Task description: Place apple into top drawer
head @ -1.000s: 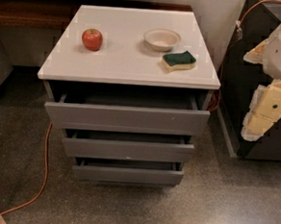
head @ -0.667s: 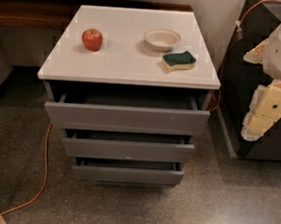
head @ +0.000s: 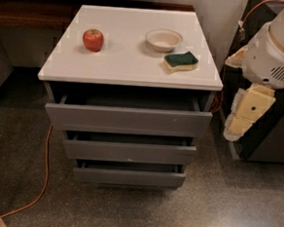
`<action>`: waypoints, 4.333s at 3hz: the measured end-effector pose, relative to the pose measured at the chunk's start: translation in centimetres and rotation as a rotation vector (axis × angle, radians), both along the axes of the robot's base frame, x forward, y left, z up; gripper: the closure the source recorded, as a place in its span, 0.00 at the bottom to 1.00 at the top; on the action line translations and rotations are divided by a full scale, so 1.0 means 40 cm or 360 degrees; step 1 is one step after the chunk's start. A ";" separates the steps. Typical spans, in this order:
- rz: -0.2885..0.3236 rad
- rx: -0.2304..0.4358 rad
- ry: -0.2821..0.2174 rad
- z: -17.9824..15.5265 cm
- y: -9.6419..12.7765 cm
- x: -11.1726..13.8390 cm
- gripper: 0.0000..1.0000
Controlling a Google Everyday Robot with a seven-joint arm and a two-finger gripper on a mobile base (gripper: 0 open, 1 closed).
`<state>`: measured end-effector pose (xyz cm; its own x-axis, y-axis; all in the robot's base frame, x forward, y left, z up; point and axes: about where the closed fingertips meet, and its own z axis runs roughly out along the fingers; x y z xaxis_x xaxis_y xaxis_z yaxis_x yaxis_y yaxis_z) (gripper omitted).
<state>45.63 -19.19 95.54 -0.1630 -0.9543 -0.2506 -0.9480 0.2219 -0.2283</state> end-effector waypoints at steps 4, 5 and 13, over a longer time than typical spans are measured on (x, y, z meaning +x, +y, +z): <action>0.0335 0.0165 -0.0027 -0.215 0.195 0.129 0.00; 0.0330 0.0179 -0.0041 -0.263 0.230 0.151 0.00; 0.0805 0.0099 -0.0054 -0.620 0.253 0.487 0.00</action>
Offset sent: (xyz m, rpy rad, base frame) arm 0.0422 0.0516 -0.0646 0.0791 -0.0195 0.1716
